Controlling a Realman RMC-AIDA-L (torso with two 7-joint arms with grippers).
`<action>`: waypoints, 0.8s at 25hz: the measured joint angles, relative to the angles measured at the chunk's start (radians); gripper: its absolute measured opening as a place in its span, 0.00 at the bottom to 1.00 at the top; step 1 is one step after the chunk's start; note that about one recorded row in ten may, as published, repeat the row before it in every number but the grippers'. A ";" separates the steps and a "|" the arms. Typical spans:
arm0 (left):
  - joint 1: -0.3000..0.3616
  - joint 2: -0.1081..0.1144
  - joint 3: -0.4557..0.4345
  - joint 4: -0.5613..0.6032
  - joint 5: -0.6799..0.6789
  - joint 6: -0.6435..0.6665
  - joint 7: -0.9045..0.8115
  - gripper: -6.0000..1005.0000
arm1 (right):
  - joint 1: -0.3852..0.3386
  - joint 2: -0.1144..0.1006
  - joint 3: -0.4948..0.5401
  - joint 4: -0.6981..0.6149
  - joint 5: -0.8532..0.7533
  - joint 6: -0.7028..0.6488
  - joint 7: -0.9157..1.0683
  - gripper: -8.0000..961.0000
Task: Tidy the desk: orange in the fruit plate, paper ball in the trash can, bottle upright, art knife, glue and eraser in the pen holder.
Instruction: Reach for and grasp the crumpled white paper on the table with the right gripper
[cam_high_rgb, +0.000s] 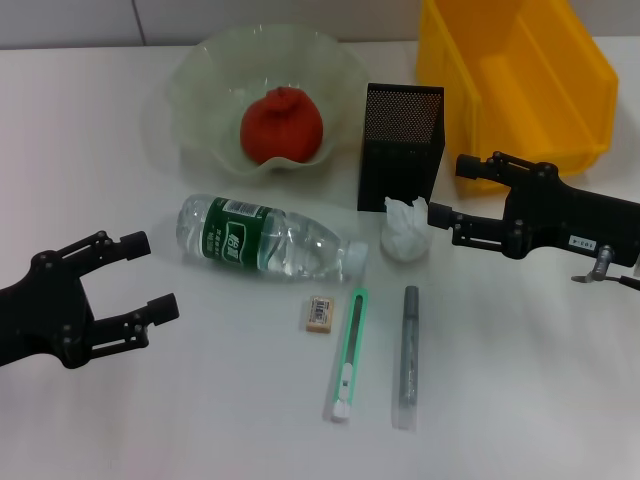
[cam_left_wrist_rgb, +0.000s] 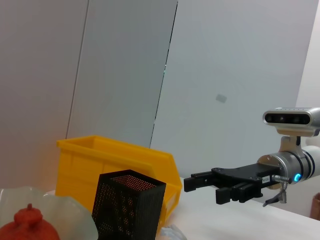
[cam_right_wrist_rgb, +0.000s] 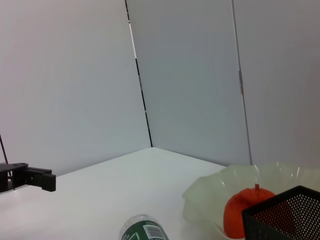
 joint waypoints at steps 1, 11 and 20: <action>0.000 0.001 0.000 0.001 0.001 0.000 0.000 0.85 | 0.000 0.000 -0.001 0.000 0.000 0.000 0.001 0.80; 0.008 0.012 0.007 0.003 0.012 0.000 0.006 0.85 | 0.007 -0.001 -0.006 -0.004 0.000 -0.002 0.027 0.80; 0.001 0.010 0.002 0.004 0.050 0.001 0.017 0.85 | 0.025 -0.012 -0.067 -0.186 -0.077 -0.054 0.282 0.80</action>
